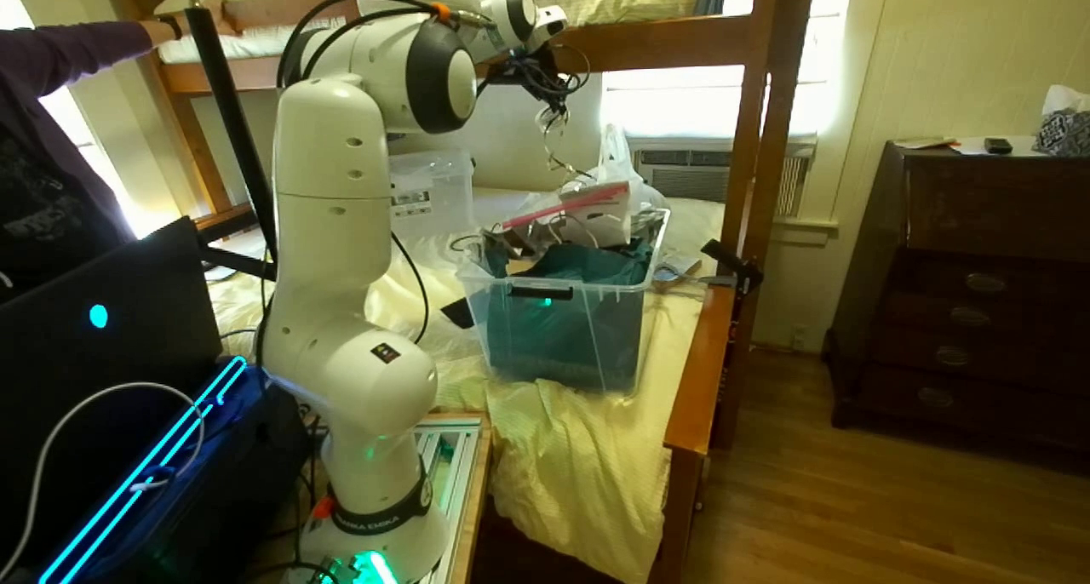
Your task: Put the ribbon inside the plastic bag
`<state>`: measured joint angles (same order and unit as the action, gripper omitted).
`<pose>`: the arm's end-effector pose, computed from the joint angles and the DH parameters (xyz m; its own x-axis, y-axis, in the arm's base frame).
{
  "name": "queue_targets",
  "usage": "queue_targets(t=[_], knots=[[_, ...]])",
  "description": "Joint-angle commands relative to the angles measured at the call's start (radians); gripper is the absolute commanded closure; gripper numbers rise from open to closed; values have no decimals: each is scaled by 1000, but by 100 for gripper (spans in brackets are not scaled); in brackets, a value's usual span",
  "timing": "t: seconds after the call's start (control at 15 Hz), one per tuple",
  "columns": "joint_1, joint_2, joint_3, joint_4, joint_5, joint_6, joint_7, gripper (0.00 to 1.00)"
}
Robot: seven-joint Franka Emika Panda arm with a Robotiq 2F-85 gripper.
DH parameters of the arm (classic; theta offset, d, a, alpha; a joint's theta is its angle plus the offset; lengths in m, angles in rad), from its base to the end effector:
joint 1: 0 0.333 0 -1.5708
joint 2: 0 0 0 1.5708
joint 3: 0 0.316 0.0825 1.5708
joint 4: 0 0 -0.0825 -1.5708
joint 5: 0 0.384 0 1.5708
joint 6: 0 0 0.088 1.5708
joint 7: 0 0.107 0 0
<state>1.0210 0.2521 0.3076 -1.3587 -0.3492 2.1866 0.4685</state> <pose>0.2032 0.6440 0.6517 0.4703 0.6498 0.5972 0.8099 -0.5866 0.0005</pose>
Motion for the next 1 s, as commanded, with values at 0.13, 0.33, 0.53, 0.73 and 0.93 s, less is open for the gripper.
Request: queue_targets(t=[0.13, 0.33, 0.53, 0.73, 0.93], knots=[[-34, -181, -3, -238, 36, 261, 54, 96], [-60, -231, 8, -308, 39, 320, 74, 96], [-85, -272, 16, -352, -18, 250, 142, 96], [-125, -289, 32, -391, -12, 177, 162, 96], [-171, -288, 44, -434, -80, 134, 192, 96]])
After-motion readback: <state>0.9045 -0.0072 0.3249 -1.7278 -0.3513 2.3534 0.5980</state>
